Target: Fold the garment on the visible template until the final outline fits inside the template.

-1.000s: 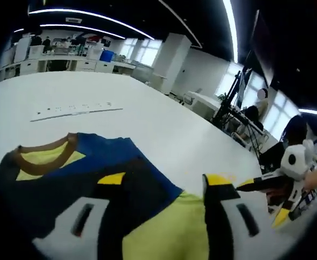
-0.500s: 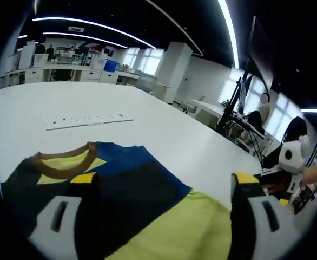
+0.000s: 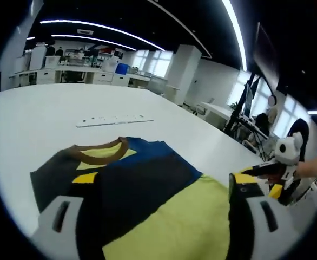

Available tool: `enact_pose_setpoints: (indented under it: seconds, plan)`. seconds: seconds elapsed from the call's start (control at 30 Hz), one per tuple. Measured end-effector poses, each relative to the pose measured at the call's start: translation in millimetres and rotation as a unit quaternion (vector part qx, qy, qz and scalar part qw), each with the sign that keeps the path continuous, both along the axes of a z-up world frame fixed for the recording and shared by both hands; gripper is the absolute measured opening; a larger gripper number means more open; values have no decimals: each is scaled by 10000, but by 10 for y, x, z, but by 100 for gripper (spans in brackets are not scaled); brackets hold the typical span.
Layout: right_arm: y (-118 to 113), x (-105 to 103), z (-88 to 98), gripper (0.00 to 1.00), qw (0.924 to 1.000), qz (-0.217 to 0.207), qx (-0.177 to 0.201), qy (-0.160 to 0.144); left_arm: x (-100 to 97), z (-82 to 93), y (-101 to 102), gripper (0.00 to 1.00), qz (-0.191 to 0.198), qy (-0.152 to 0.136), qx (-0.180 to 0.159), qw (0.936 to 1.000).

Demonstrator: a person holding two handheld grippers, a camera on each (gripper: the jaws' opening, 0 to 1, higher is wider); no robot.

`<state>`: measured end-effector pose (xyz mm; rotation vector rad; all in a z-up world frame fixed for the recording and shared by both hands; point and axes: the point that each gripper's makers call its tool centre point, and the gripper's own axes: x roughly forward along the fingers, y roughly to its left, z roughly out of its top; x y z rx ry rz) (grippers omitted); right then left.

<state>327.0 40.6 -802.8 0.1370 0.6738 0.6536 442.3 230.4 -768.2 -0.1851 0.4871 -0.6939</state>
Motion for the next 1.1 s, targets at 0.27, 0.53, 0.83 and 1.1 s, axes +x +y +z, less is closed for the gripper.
enact_pose_setpoints:
  seconds: [0.27,0.53,0.83,1.1]
  plan:
    - [45,-30,25,89,9999,96,3,-33,-236,-15,452,93,287,48,143,9995]
    - [77,-72,12,89,9998,197,-57,-17,-563,19,891,91,567,59,173,9982]
    - [73,-109,19,89,9995,266,-176,-58,-1145,-139,1170,90,358,268,658,9968]
    - [20,-136,16,87,9995,223,-200,-43,-1432,-109,1383,86,462,326,558,9968]
